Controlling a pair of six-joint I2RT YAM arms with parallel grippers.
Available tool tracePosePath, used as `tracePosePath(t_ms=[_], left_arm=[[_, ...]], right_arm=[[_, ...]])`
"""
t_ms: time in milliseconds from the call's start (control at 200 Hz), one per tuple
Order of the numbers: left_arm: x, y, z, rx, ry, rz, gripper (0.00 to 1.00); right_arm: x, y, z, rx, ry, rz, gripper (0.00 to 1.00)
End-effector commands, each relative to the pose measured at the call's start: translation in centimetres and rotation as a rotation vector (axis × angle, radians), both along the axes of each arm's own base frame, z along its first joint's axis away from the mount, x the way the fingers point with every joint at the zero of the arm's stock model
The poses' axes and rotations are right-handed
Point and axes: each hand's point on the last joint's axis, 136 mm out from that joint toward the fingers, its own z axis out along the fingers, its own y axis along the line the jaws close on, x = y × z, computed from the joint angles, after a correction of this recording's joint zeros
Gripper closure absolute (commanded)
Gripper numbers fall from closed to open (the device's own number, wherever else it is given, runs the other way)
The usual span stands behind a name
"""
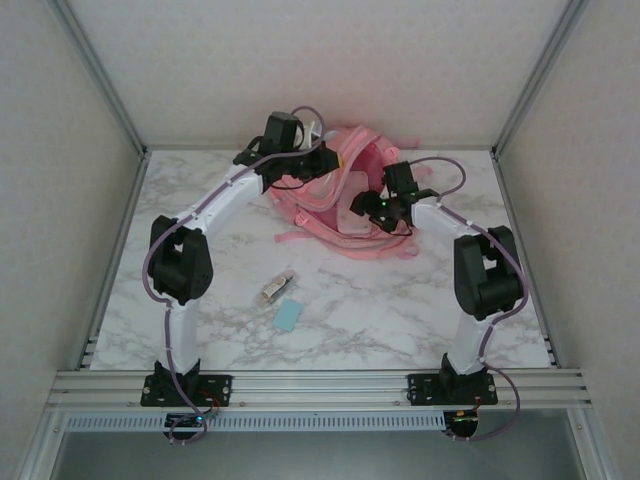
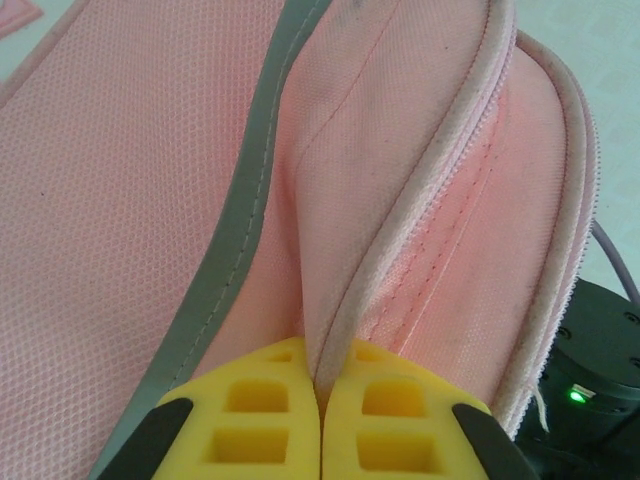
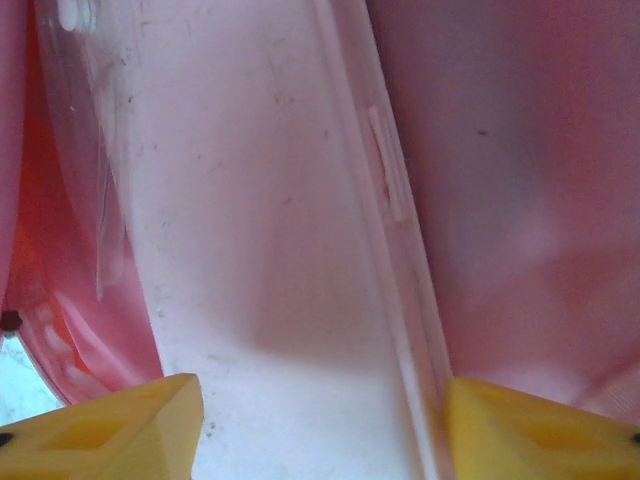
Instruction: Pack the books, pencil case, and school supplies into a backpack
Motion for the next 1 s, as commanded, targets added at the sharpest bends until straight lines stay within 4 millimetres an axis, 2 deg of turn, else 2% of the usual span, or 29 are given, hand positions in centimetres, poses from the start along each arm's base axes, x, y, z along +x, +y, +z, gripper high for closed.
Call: tracePosePath(t_ms=[0, 210, 280, 355, 405, 485, 646, 771, 831, 886, 916, 951, 996], left_arm=[[-1.4, -0.8, 5.2, -0.059, -0.103, -0.035, 1.0], [-3.4, -2.4, 5.3, -0.068, -0.09, -0.074, 1.0], [-3.8, -2.8, 5.3, -0.068, -0.09, -0.082, 1.0], [-3.8, -2.9, 5.1, -0.064, -0.088, -0.078, 1.0], [-3.6, -2.9, 4.8, -0.06, -0.087, -0.073, 1.0], [-3.1, -3.0, 4.1, -0.05, -0.079, -0.062, 1.0], [-2.2, -3.5, 3.2, -0.049, -0.065, -0.051, 1.0], [-1.7, -3.7, 2.5, -0.045, -0.057, -0.046, 1.0], [-1.7, -3.7, 2.0, -0.037, -0.049, -0.045, 1.0], [-1.8, -3.6, 1.7, -0.031, -0.042, -0.046, 1.0], [-1.9, -3.5, 1.5, -0.025, -0.037, -0.045, 0.93], [-2.1, -3.3, 1.5, -0.017, -0.033, -0.047, 0.8], [-2.2, -2.7, 1.6, -0.003, -0.036, -0.042, 0.57]], right_arm=[[1.8, 3.2, 0.6, 0.105, -0.067, 0.061, 0.41], [5.9, 7.1, 3.2, 0.336, -0.156, 0.065, 0.6], [6.3, 7.6, 3.5, 0.366, -0.154, 0.072, 0.63], [6.0, 7.0, 3.9, 0.339, -0.168, 0.069, 0.63], [5.4, 6.1, 3.9, 0.299, -0.169, 0.061, 0.62], [3.8, 4.2, 4.0, 0.231, -0.162, 0.044, 0.54], [-0.9, -1.1, 3.7, 0.001, -0.118, 0.003, 0.29], [-4.1, -5.2, 3.7, -0.2, -0.074, -0.032, 0.18], [-5.7, -7.1, 3.7, -0.282, -0.045, -0.056, 0.02], [-6.6, -8.3, 3.9, -0.328, -0.032, -0.068, 0.01], [-7.1, -9.1, 4.1, -0.359, -0.028, -0.087, 0.01], [-7.5, -9.5, 4.3, -0.377, -0.032, -0.096, 0.01], [-8.0, -10.2, 4.7, -0.395, -0.044, -0.106, 0.01]])
